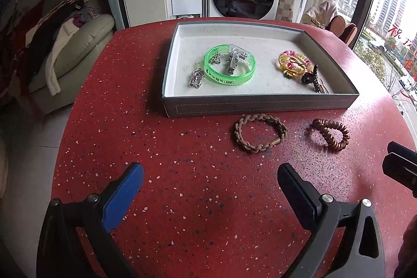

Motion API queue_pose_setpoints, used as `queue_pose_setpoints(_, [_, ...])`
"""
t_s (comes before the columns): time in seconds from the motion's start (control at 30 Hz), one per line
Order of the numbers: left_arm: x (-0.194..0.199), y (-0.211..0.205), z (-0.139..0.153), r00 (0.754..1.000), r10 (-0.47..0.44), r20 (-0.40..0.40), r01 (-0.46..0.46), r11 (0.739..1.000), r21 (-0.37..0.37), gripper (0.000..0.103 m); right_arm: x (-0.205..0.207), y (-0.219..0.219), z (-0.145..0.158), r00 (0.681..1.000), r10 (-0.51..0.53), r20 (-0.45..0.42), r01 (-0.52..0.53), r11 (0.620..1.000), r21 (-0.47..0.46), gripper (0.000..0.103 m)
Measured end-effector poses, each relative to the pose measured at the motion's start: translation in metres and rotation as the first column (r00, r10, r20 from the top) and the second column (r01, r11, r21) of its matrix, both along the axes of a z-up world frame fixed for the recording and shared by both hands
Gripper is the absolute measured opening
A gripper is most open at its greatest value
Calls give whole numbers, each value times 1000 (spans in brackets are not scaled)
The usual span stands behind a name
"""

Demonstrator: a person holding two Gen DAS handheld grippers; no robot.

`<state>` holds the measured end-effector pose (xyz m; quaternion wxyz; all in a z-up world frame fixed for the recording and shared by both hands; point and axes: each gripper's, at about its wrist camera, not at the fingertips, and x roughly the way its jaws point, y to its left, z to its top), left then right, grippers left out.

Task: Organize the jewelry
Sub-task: 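Grasp the braided brown bracelet with the left tool while the right tool grasps the brown coiled hair tie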

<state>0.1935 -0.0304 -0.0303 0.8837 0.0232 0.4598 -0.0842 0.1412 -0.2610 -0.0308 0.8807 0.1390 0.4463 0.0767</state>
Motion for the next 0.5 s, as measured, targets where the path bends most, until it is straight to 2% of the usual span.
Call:
queue_pose_setpoints(0.37, [5,12,-17,994,59,-97,-63,997,-42,103,-4,-6,-12,999,-7,-33,7,1000,2,103])
queue_pose_setpoints(0.5, [13,11,-17,991,77,-110,-83,995,-52,103,0,-4,-12,999,-2,-36,1,1000,-19,103])
